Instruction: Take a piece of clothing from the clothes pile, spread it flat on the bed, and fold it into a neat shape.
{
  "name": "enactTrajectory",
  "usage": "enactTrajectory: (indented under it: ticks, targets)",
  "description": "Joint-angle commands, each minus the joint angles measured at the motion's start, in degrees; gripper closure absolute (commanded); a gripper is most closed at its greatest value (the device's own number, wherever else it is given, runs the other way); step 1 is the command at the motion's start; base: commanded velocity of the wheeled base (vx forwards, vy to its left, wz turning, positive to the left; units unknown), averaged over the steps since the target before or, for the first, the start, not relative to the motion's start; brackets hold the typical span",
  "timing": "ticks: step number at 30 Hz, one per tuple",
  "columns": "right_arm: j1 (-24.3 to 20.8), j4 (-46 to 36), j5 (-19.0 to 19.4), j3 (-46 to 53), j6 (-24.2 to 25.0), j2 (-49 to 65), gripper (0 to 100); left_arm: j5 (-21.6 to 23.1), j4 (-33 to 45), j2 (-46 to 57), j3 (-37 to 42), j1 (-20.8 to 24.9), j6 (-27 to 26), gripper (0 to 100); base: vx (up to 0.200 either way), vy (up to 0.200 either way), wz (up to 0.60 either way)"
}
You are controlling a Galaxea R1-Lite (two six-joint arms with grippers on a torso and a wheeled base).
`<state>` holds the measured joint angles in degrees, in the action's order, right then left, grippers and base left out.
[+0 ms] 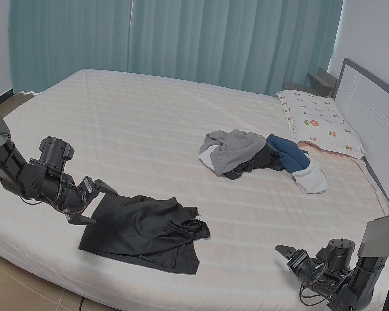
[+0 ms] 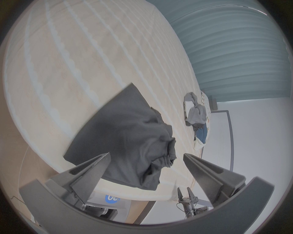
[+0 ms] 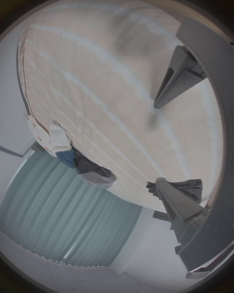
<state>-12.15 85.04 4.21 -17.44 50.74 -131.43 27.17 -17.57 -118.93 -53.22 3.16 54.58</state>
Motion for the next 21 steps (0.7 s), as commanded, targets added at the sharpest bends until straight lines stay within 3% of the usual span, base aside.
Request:
enactTrajectory:
  ticks: [1, 5, 14, 21]
  targets:
    - [-4.81, -10.86, -0.60, -5.49, -2.84, 7.50, 0, 0.16, -1.42, -0.86, 0.23, -1.31, 0.00, 0, 0.000, 0.200, 0.00]
    - [-7.45, -21.50, -1.66, -12.35, -3.54, 9.52, 0, -0.45, -2.12, -2.36, -0.56, -1.66, -0.09, 0, 0.000, 0.200, 0.00]
    - [-14.56, -36.44, -5.17, -24.22, -4.86, 9.79, 0, -0.54, -5.90, -3.50, 0.23, -1.66, 1.58, 0, 0.000, 0.200, 0.00]
    - [-15.18, -48.13, -8.42, -33.88, -7.50, 8.73, 0, -0.63, -5.90, -3.76, 0.23, -1.40, 1.41, 0, 0.000, 0.200, 0.00]
